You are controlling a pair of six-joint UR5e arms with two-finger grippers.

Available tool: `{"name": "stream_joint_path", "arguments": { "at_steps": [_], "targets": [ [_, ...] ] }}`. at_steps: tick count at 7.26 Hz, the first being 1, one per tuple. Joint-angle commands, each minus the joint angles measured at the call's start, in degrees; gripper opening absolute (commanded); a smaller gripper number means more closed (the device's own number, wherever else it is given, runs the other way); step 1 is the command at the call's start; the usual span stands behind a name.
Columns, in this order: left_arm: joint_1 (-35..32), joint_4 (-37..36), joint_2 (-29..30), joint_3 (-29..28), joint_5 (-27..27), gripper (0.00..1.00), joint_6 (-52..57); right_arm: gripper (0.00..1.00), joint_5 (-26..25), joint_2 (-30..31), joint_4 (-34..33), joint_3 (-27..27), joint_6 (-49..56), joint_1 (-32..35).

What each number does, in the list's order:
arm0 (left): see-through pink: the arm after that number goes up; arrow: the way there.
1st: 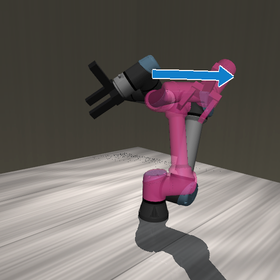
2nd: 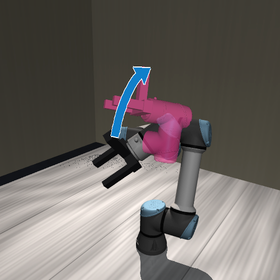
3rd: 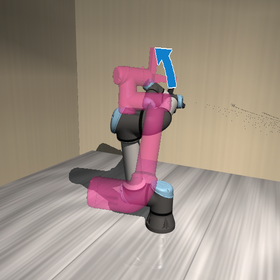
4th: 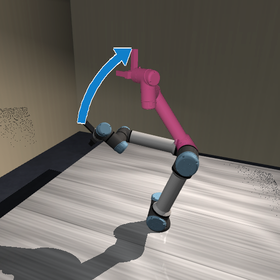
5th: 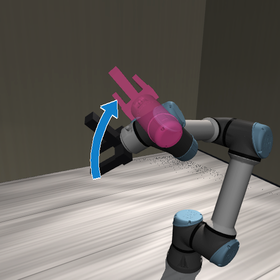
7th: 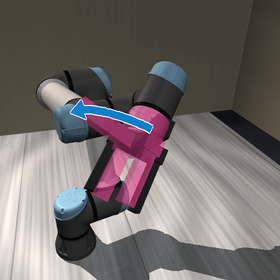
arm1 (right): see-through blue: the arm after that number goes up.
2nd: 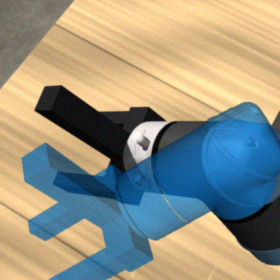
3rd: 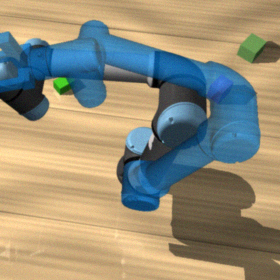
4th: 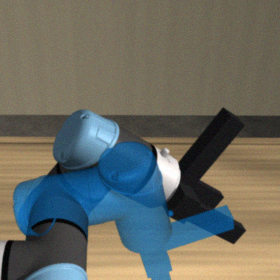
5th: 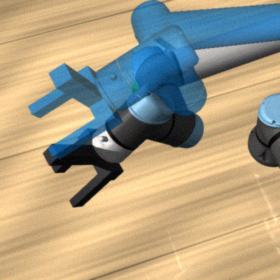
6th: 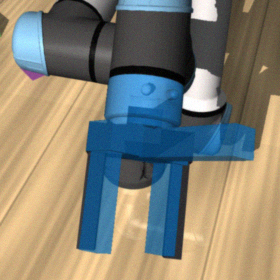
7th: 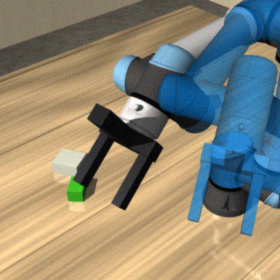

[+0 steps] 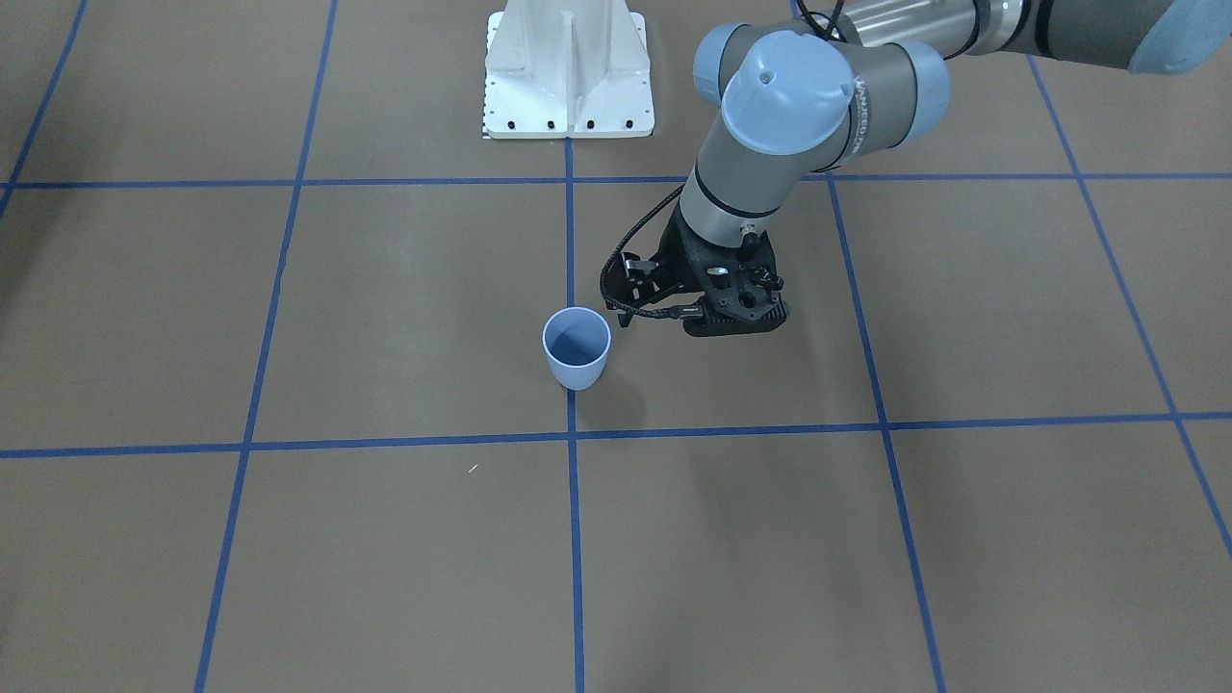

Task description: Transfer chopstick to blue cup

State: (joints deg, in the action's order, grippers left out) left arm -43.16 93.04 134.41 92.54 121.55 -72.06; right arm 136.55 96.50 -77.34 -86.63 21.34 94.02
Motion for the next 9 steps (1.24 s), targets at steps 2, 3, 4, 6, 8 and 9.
{"name": "stream_joint_path", "arguments": {
  "at_steps": [2, 3, 4, 6, 8, 9],
  "targets": [
    [0.09, -0.05, -0.03, 0.01, -0.08, 0.98, -0.01, 0.45, -0.76, -0.52, 0.0, 0.23, -0.16, -0.06],
    [0.09, 0.04, -0.03, 0.01, -0.08, 0.98, -0.01, 0.43, -0.76, -0.52, 0.09, 0.32, -0.25, -0.06],
    [0.09, 0.04, -0.12, 0.01, -0.08, 0.98, -0.01, 0.3, -0.76, -0.52, 0.09, 0.32, -0.16, -0.06],
    [0.09, -0.05, -0.12, 0.01, -0.08, 0.98, -0.01, 0.0, -0.76, -0.52, 0.17, -0.02, -0.07, 0.03],
    [0.09, -0.05, -0.03, 0.01, 0.0, 0.98, -0.01, 0.0, -0.67, -0.61, 0.18, -0.29, 0.01, 1.25],
    [0.09, -0.05, -0.03, 0.09, 0.0, 0.98, -0.1, 0.0, -0.67, -0.52, 0.18, -1.16, 0.01, 3.26]
  ]
}}
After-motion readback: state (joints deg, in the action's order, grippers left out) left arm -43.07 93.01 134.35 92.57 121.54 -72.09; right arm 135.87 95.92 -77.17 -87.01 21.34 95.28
